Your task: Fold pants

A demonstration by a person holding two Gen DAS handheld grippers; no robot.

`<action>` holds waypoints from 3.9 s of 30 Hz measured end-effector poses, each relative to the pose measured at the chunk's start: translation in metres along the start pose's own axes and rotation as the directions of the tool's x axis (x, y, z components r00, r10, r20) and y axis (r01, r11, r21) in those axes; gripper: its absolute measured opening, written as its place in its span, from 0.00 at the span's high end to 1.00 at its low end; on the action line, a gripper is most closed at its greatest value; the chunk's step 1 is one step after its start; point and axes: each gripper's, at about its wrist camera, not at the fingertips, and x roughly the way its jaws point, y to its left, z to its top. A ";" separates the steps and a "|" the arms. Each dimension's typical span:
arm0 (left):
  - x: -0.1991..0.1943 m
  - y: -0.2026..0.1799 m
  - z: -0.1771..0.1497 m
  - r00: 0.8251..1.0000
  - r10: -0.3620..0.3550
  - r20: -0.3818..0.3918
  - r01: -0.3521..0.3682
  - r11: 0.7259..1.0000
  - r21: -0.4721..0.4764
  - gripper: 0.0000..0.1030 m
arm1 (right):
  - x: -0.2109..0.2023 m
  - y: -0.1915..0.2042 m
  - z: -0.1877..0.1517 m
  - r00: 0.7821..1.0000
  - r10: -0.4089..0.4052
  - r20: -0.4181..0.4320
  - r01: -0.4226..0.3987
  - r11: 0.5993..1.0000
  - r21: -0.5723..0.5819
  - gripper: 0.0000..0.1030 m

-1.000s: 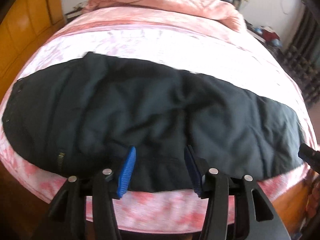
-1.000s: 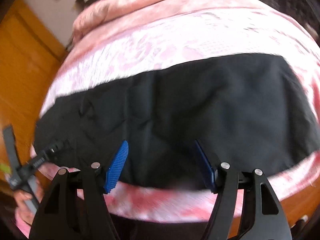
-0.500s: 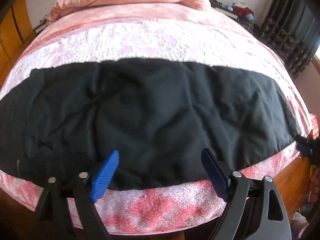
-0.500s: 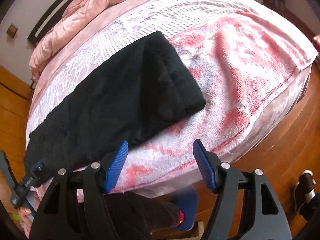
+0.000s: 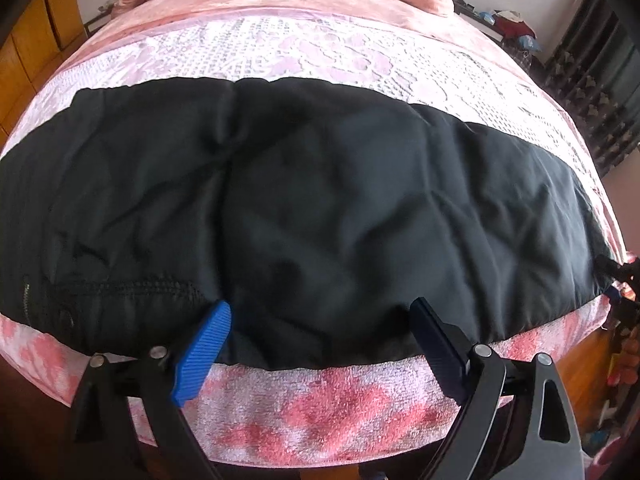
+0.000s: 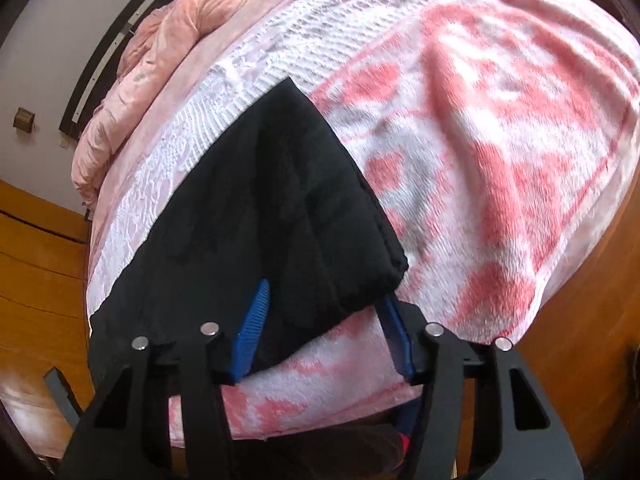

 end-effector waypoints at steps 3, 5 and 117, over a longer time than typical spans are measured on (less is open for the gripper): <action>0.000 -0.004 0.001 1.000 0.005 -0.004 -0.005 1.000 0.008 0.11 | 0.007 -0.005 0.008 1.000 0.021 -0.009 -0.021 0.999 0.036 0.53; -0.003 -0.006 -0.001 1.000 0.002 -0.007 -0.002 1.000 0.015 0.11 | 0.010 -0.011 0.007 0.999 0.041 -0.015 -0.040 0.997 0.060 0.64; -0.083 0.246 -0.043 0.975 0.199 0.103 -0.149 0.919 -0.364 0.09 | 0.074 0.402 -0.250 0.949 0.092 -0.300 -0.304 0.505 -0.808 0.94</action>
